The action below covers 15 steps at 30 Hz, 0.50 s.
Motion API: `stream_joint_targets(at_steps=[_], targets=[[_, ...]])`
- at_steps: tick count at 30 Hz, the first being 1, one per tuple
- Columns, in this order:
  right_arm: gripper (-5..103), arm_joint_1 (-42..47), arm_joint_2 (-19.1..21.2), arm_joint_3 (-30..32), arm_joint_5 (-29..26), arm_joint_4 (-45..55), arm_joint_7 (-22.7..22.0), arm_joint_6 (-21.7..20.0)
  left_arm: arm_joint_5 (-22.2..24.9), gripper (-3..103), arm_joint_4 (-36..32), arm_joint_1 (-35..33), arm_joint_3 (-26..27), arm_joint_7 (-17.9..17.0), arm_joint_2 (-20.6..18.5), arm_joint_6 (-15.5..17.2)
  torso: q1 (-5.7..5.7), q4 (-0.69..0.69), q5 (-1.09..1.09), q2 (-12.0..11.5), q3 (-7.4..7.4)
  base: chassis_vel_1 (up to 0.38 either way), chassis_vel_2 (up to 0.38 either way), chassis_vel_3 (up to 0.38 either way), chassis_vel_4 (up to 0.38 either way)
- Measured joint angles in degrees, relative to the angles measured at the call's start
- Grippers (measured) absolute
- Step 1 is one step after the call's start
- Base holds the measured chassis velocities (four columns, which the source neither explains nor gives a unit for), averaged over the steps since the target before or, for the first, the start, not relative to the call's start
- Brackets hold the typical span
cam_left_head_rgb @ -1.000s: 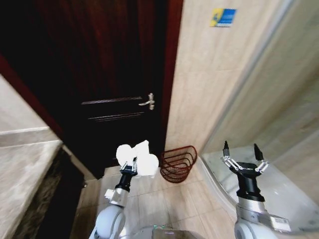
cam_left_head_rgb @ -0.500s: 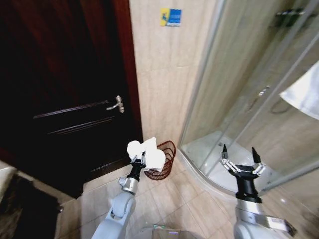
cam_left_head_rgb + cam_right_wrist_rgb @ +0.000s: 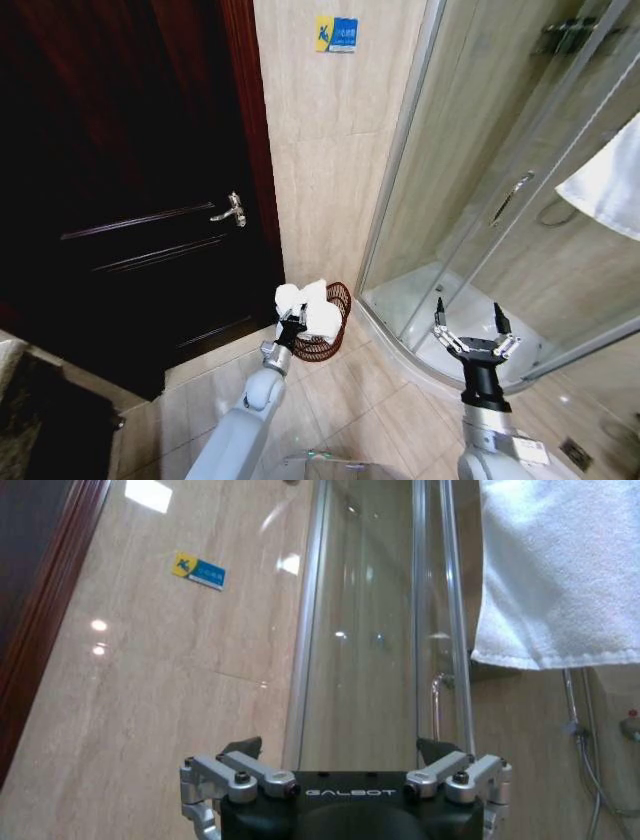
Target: Discard the used towel into the hamper.
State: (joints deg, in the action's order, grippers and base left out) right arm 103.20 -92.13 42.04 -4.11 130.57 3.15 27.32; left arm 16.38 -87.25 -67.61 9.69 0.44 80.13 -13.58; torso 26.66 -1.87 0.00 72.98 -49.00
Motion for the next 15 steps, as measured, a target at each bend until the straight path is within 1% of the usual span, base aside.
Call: stream_joint_targets(at_steps=[2, 5, 6, 8, 13, 15], targets=[[100, 0.2, 0.0, 0.4, -0.4, 0.1, 0.1, 0.1, 0.0, 11, 4.0, 3.4, -1.6, 0.2, 0.5, -0.7, -0.01, 0.01, 0.01, 0.0, 0.00, 0.000, 0.000, 0.000, 0.000], [100, 0.3, -0.1, 0.5, -0.7, 0.3, 0.2, 0.2, 0.0, 11, 6.1, 5.3, -2.4, 0.3, 0.8, -0.8, -0.01, 0.02, 0.00, 0.0, 0.01, 0.000, 0.000, 0.000, 0.000], [100, 0.3, -0.1, 0.7, -1.0, 0.3, 0.2, 0.2, 0.0, 11, 7.8, 6.8, -3.0, 0.3, 1.2, -0.9, -0.01, 0.02, 0.00, 0.0, 0.00, 0.000, 0.000, 0.000, 0.000], [100, 0.1, 0.2, 1.0, -1.3, -0.6, 0.6, 1.3, -0.1, 11, 10.8, 9.3, -3.8, 0.6, 2.0, -1.4, -0.01, 0.02, 0.01, 0.0, 0.00, -0.057, 0.047, 0.063, -0.059], [100, -0.1, 0.2, 0.9, -1.3, -1.4, 0.7, 1.9, 0.0, 11, 14.1, 11.2, -4.1, 0.8, 2.8, -2.0, 0.00, 0.01, 0.01, 0.0, 0.00, -0.090, 0.096, 0.105, -0.089], [100, -0.1, 0.2, 0.8, -1.3, -1.5, 0.8, 2.0, 0.0, 11, 14.3, 11.3, -4.1, 1.0, 2.8, -2.1, 0.00, 0.01, 0.01, 0.0, 0.00, -0.121, 0.123, 0.140, -0.108]])
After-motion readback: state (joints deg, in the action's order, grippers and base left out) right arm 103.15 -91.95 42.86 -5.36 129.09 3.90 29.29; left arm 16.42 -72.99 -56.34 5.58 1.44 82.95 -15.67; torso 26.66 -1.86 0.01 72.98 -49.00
